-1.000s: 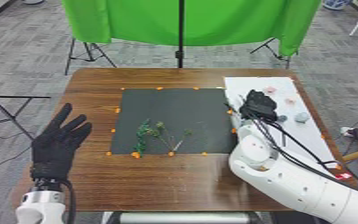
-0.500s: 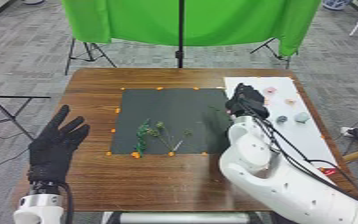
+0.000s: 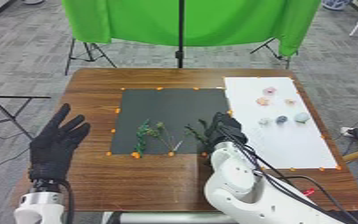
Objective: Arrange flowers
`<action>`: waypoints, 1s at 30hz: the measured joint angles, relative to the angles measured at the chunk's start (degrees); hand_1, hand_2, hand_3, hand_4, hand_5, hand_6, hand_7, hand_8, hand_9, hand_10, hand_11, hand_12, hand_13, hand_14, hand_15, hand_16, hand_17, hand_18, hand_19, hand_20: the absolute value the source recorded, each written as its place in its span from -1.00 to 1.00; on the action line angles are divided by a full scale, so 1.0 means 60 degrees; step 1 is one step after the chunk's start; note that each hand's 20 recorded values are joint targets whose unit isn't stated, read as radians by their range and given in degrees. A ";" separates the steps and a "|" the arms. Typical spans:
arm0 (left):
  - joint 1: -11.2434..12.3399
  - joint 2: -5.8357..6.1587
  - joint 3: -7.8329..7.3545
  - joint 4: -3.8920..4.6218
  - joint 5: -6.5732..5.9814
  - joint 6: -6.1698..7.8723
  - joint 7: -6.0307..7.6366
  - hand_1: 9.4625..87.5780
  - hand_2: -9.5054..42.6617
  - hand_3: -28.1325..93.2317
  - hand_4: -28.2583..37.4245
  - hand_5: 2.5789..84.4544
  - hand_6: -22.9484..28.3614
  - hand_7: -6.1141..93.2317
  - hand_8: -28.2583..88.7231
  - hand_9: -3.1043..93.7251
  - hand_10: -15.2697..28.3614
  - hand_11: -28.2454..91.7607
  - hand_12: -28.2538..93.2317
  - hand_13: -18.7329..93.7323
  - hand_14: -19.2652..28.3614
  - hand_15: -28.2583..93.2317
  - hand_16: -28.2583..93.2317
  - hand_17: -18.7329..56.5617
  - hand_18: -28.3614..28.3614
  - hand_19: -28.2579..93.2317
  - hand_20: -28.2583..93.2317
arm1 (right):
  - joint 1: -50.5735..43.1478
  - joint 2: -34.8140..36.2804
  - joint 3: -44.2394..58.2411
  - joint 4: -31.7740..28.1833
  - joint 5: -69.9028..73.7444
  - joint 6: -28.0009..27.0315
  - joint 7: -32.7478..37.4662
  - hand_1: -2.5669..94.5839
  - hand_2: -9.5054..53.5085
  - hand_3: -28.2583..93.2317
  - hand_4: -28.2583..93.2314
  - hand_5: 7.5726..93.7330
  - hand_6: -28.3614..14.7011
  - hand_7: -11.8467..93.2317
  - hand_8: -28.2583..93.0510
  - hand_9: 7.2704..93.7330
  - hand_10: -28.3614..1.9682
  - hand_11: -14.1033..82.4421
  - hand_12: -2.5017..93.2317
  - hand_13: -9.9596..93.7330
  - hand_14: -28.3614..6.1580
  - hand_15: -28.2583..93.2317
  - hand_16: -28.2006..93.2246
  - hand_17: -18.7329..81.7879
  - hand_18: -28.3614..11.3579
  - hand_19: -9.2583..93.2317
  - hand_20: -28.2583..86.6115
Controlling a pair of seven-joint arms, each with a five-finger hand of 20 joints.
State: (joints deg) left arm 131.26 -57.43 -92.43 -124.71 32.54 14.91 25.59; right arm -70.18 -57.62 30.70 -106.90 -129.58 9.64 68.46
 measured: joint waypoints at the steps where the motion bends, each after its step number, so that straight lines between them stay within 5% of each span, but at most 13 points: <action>1: 0.0004 0.0000 0.0000 -0.0001 0.0000 0.0000 0.0000 -0.67 -0.38 0.82 -0.97 -0.22 0.16 -0.71 -0.66 -0.21 0.62 -0.14 -0.35 -0.26 1.00 0.44 -0.71 -0.73 1.00 0.37 -0.45 | 0.0002 -0.0001 0.0007 -0.0012 0.0020 -0.0031 -0.0001 0.09 -1.00 0.65 -0.97 0.95 0.15 -0.28 -0.32 0.88 0.05 0.45 -0.44 0.81 0.13 0.77 -0.15 0.30 -0.84 1.00 0.40; 6: 0.0045 -0.0019 -0.0016 -0.0016 0.0000 0.0013 -0.0028 -0.67 -0.38 0.82 -0.97 -0.22 0.16 -0.72 -0.66 -0.21 0.62 -0.14 -0.35 -0.26 1.00 0.44 -0.71 -0.73 1.00 0.37 -0.45 | -0.0025 0.0009 0.0030 -0.0090 -0.0013 -0.0454 -0.0029 -0.05 -1.00 0.66 -0.97 0.96 0.20 -0.28 -0.39 0.88 0.05 0.47 -0.45 0.81 0.14 0.78 -0.16 0.31 -0.86 1.00 0.42; 10: 0.0106 -0.0020 -0.0042 -0.0027 -0.0001 0.0026 -0.0040 -0.67 -0.38 0.82 -0.97 -0.22 0.16 -0.71 -0.66 -0.21 0.63 -0.14 -0.35 -0.26 1.00 0.44 -0.71 -0.73 1.00 0.37 -0.45 | -0.0032 0.0061 -0.0099 -0.0103 -0.0587 -0.1259 -0.0152 -0.18 -1.00 0.69 -0.96 0.97 0.24 -0.24 -0.68 0.87 0.02 0.47 -0.43 0.80 0.12 0.79 -0.16 0.30 -0.88 1.00 0.44; 16: 0.0172 -0.0044 -0.0096 -0.0062 -0.0001 0.0040 -0.0074 -0.67 -0.38 0.82 -0.97 -0.22 0.16 -0.72 -0.66 -0.21 0.62 -0.14 -0.35 -0.26 1.00 0.44 -0.71 -0.73 1.00 0.38 -0.45 | -0.0080 0.0287 -0.0273 -0.0192 -0.1059 -0.1439 -0.0310 -0.36 -0.85 0.67 -0.94 0.96 0.22 -0.26 -0.71 0.87 0.00 0.44 -0.44 0.79 0.11 0.79 -0.16 0.29 -0.90 1.00 0.43; 20: 0.0222 -0.0134 -0.0158 -0.0104 0.0031 0.0041 -0.0143 -0.67 -0.37 0.82 -0.97 -0.22 0.16 -0.71 -0.66 -0.21 0.62 -0.14 -0.35 -0.26 1.00 0.44 -0.71 -0.73 1.00 0.38 -0.46 | -0.0350 0.0814 -0.0080 -0.0467 -0.1696 -0.1036 -0.0686 -0.36 -0.81 0.67 -0.92 0.77 0.15 -0.36 -0.72 0.71 -0.12 0.31 -0.49 0.64 -0.05 0.73 -0.19 0.13 -0.93 1.00 0.20; 26: 0.0233 -0.0222 -0.0183 -0.0111 0.0068 0.0051 -0.0241 -0.67 -0.37 0.82 -0.97 -0.22 0.16 -0.72 -0.66 -0.21 0.63 -0.14 -0.35 -0.26 1.00 0.44 -0.71 -0.73 1.00 0.38 -0.46 | -0.1072 0.1941 0.1551 -0.1073 -0.1325 0.0852 -0.0831 -0.29 -0.90 0.74 -0.93 0.36 0.05 -0.41 -0.73 0.38 -0.30 0.29 -0.53 0.41 -0.12 0.73 -0.25 -0.08 -0.88 0.90 0.06; 30: 0.0235 -0.0220 -0.0182 -0.0122 0.0067 0.0083 -0.0241 -0.67 -0.37 0.82 -0.97 -0.22 0.16 -0.72 -0.66 -0.21 0.63 -0.14 -0.35 -0.26 1.00 0.44 -0.71 -0.73 1.00 0.38 -0.46 | -0.0891 0.2618 0.2239 -0.0881 -0.0047 0.0613 -0.0880 -0.24 -0.94 0.78 -0.94 0.27 0.09 -0.38 -0.75 0.32 -0.28 0.36 -0.53 0.40 -0.06 0.75 -0.27 -0.11 -0.85 0.85 0.05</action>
State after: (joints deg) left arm 132.67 -58.75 -93.53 -125.44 32.94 15.41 24.14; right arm -75.52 -41.90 44.13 -112.19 -129.86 13.32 63.18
